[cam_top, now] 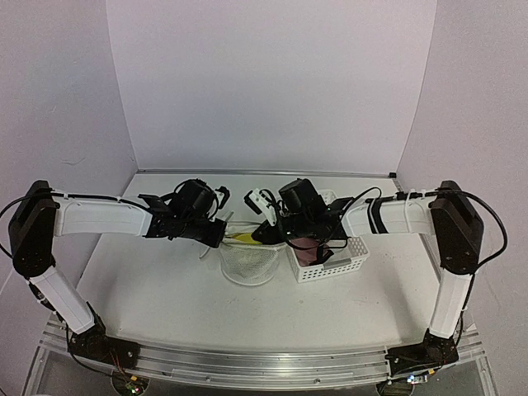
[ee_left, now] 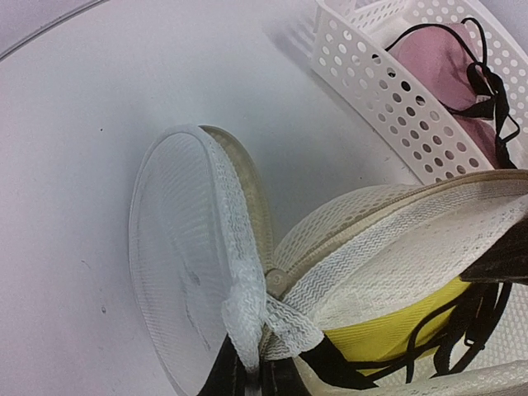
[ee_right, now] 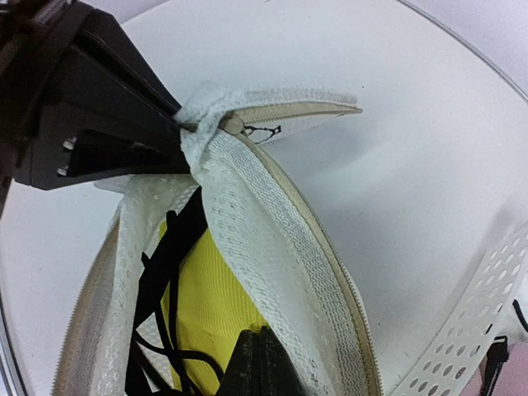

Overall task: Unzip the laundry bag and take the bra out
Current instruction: Pick up the bra from the laundry bag.

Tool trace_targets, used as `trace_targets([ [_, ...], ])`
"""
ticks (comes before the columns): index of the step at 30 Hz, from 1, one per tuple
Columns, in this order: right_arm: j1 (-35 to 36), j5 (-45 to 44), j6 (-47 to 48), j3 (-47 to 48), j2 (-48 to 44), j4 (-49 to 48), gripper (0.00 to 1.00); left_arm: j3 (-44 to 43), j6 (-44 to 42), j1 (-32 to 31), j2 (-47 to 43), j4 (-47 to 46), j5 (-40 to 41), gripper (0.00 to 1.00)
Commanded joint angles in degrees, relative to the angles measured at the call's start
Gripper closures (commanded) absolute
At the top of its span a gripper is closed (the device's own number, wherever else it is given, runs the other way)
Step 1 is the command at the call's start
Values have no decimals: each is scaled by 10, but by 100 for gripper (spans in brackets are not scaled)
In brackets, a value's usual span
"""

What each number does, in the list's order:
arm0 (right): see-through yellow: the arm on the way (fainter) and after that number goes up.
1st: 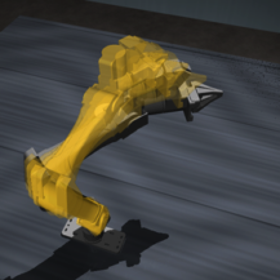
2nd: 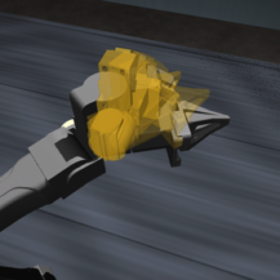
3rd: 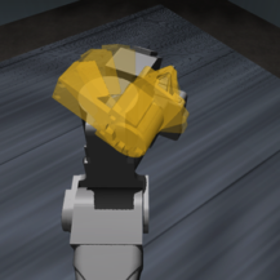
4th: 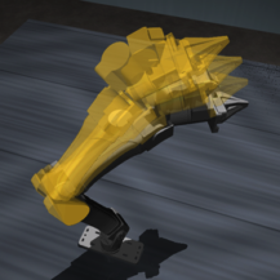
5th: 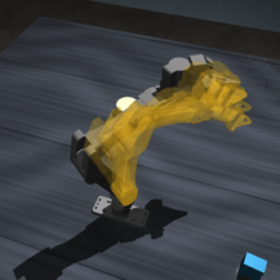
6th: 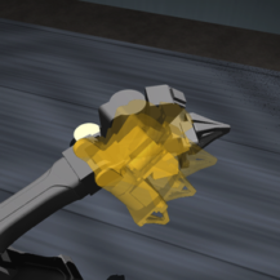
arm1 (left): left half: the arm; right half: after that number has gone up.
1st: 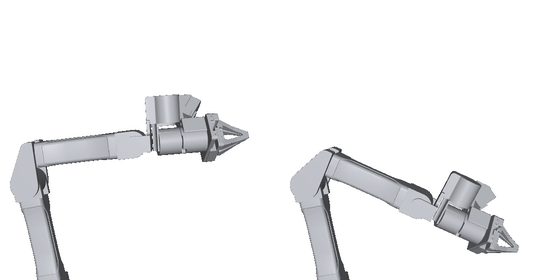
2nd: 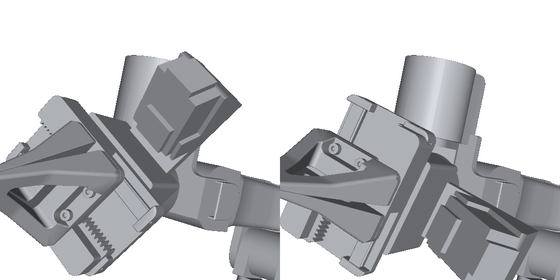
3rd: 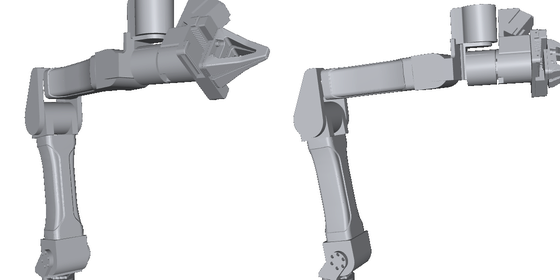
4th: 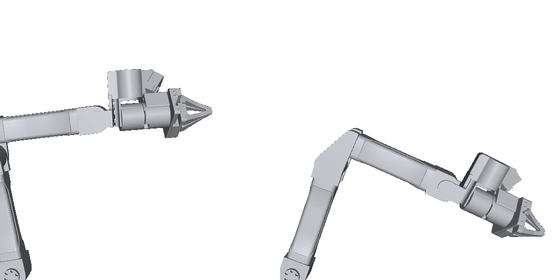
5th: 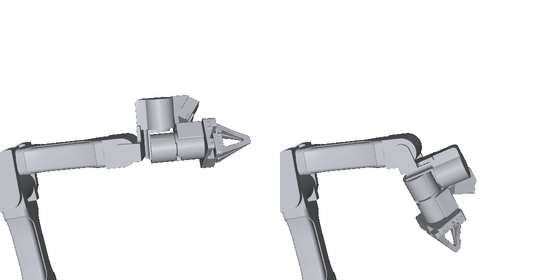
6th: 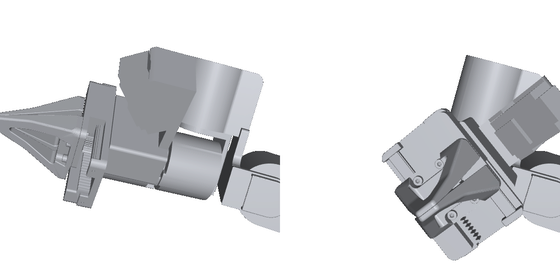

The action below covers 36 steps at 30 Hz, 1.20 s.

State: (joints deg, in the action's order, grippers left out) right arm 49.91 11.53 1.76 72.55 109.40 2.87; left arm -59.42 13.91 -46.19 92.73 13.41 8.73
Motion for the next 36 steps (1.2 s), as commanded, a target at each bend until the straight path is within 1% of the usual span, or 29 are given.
trace_targets([
  [1,5,8,2,-32,-57,-83,100,-1,9,1,-3,-4,17,100],
  [6,8,29,18,-78,-89,-145,100,-8,7,1,2,-2,11,100],
  [10,13,49,49,-132,-112,-231,100,-15,3,0,4,0,1,100],
  [21,24,95,116,-160,-101,-338,100,-35,-25,-1,5,-2,-54,100],
  [26,27,110,146,-156,-92,-361,100,-36,-35,-1,-3,-5,-74,100],
  [30,27,93,165,-149,-100,-358,100,-34,-36,-1,-2,-6,-69,100],
  [36,27,54,197,-154,-129,-327,100,-28,-31,-1,3,-6,-51,100],
])
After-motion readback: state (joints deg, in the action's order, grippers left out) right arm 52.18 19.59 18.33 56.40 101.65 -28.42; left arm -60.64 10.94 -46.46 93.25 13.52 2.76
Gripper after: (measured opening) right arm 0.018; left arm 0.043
